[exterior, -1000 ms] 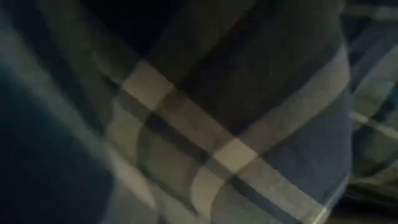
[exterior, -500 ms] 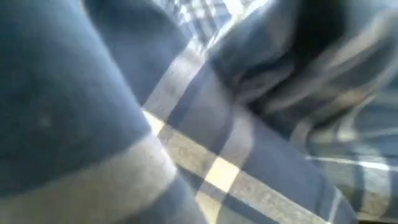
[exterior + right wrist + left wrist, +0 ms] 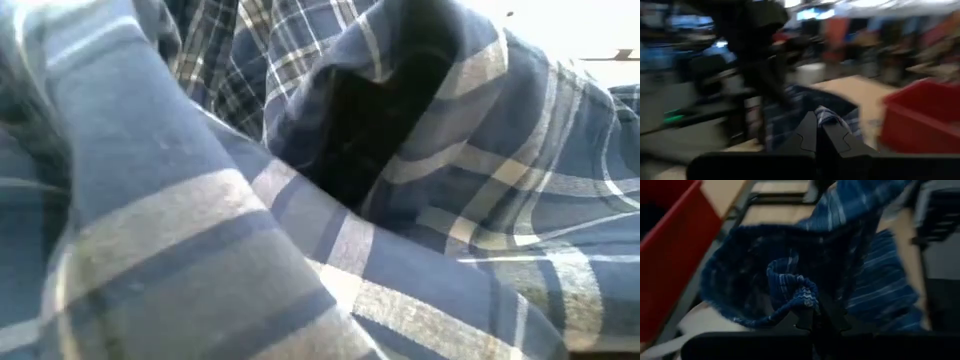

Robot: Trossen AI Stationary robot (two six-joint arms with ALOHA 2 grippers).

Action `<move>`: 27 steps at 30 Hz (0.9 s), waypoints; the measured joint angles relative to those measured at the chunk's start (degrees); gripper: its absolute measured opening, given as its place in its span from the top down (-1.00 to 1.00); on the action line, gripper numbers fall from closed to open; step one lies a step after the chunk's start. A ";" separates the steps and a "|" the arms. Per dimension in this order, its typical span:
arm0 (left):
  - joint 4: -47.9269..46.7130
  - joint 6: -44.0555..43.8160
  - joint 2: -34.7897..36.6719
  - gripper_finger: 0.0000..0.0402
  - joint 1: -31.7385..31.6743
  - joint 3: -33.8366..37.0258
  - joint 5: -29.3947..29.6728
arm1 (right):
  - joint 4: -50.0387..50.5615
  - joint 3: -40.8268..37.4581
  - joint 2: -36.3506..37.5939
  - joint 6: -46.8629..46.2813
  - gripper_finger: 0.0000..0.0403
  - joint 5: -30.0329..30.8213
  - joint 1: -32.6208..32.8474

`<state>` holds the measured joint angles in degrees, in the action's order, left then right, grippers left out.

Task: Fold laundry
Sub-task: Fold the blue pants

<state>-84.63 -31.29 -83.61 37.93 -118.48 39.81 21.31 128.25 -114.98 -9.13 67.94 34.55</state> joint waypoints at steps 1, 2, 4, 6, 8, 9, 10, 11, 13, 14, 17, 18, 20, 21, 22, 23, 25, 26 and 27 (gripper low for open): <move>1.73 1.04 -0.02 0.94 0.82 0.13 -0.12 | 4.00 0.00 0.92 -4.27 0.96 -3.42 0.06; 3.80 1.69 -0.02 0.94 1.65 0.43 -0.08 | 8.26 0.00 1.77 -8.74 0.96 -7.15 -0.02; 7.49 3.15 -0.01 0.94 2.77 1.61 0.58 | 16.64 0.02 3.17 -16.77 0.96 -13.99 -0.22; 10.70 4.28 0.04 0.94 3.26 3.75 1.37 | 22.51 0.02 3.66 -21.49 0.96 -16.92 -0.12; 13.76 4.68 0.03 0.96 3.22 6.75 1.58 | 26.10 -0.01 3.83 -23.63 0.96 -16.99 0.96; 15.76 4.58 -0.01 0.96 3.11 8.53 1.62 | 27.26 -0.02 4.11 -24.41 0.96 -17.28 1.66; 18.08 4.53 -0.02 0.97 2.97 10.33 1.68 | 28.62 -0.02 4.62 -25.54 0.96 -18.10 2.29; 20.52 4.59 -0.04 0.97 2.77 12.18 1.68 | 30.20 -0.02 5.35 -26.89 0.96 -18.73 2.93; 24.72 4.54 -0.04 0.97 2.65 15.67 1.68 | 34.64 0.04 6.88 -30.72 0.96 -19.54 4.05; 25.84 4.00 -0.05 0.97 2.65 17.07 1.70 | 37.58 0.07 7.54 -33.22 0.97 -19.63 4.64; 26.35 0.00 -0.07 0.98 2.04 20.66 1.74 | 48.21 0.03 9.02 -44.04 0.97 -19.67 6.34; 25.72 -2.13 -0.07 0.98 1.65 21.76 2.01 | 52.51 0.00 9.54 -48.51 0.97 -19.66 6.92; 22.26 -7.67 -0.02 0.98 0.79 23.66 3.48 | 61.20 0.00 10.81 -58.34 0.97 -19.11 7.84; 19.20 -11.06 -0.04 0.98 0.46 24.16 4.74 | 65.61 0.00 11.41 -63.20 0.97 -18.68 8.15; 15.80 -14.67 -0.04 0.98 0.00 24.35 5.77 | 68.78 0.00 11.86 -67.58 0.97 -18.23 8.18; 12.24 -17.96 -0.01 0.98 -0.59 24.31 6.22 | 68.60 -0.28 12.23 -69.20 0.97 -17.59 7.65; 5.51 -22.54 0.14 0.98 -2.26 24.31 6.48 | 67.43 -1.82 13.30 -66.48 0.97 -15.96 6.02; 2.77 -23.81 0.15 0.98 -3.16 24.31 6.49 | 66.82 -1.86 13.33 -65.65 0.97 -15.62 4.47; 0.57 -24.62 0.15 0.97 -3.95 24.31 6.54 | 67.37 -1.86 13.37 -65.02 0.97 -15.39 2.61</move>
<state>-84.06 -55.91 -83.46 33.98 -94.17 46.35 88.68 126.39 -101.61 -74.15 52.56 37.16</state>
